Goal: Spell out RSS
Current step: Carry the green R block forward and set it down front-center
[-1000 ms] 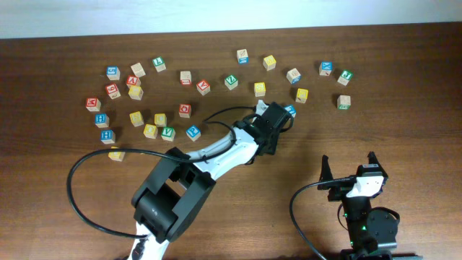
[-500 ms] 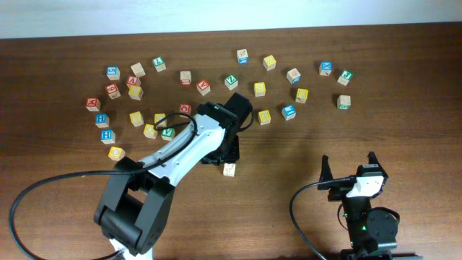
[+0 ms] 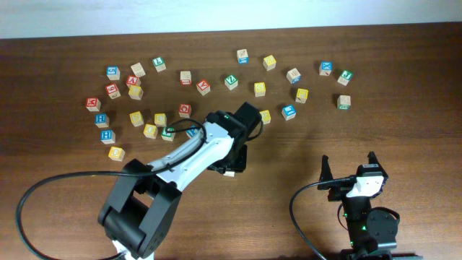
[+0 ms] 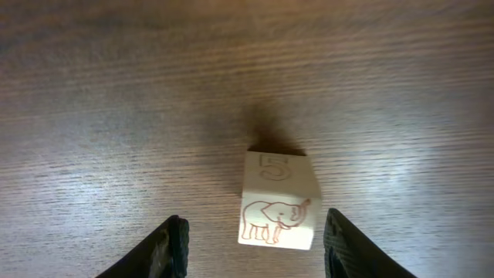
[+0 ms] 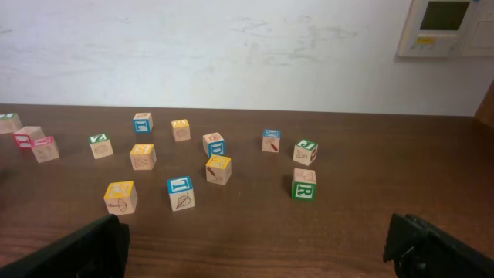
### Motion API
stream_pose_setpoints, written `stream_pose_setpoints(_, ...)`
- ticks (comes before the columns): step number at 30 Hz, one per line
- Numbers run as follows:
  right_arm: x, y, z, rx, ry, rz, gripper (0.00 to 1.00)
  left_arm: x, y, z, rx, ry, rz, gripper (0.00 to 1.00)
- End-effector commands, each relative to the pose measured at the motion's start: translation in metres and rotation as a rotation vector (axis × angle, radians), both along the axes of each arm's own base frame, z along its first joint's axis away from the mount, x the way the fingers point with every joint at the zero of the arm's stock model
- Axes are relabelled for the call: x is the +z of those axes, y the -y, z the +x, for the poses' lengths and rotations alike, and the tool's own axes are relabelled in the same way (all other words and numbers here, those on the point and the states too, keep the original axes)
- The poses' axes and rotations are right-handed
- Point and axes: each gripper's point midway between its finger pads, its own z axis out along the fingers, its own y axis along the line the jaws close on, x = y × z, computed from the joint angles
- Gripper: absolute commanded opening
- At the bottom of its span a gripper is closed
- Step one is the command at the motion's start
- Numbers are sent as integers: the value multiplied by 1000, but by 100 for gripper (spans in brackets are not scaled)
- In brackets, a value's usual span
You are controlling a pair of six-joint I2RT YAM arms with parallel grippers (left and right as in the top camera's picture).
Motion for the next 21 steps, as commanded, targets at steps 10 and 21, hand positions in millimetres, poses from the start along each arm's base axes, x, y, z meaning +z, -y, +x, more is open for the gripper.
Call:
stream_pose_setpoints(10,-3,1,0,-3,-6,4,98,-17,9,-11,22,-38,-103,27)
stream_pose_setpoints(21,-3,1,0,-3,-7,4,98,-50,-15,-11,174,-203,-491,24)
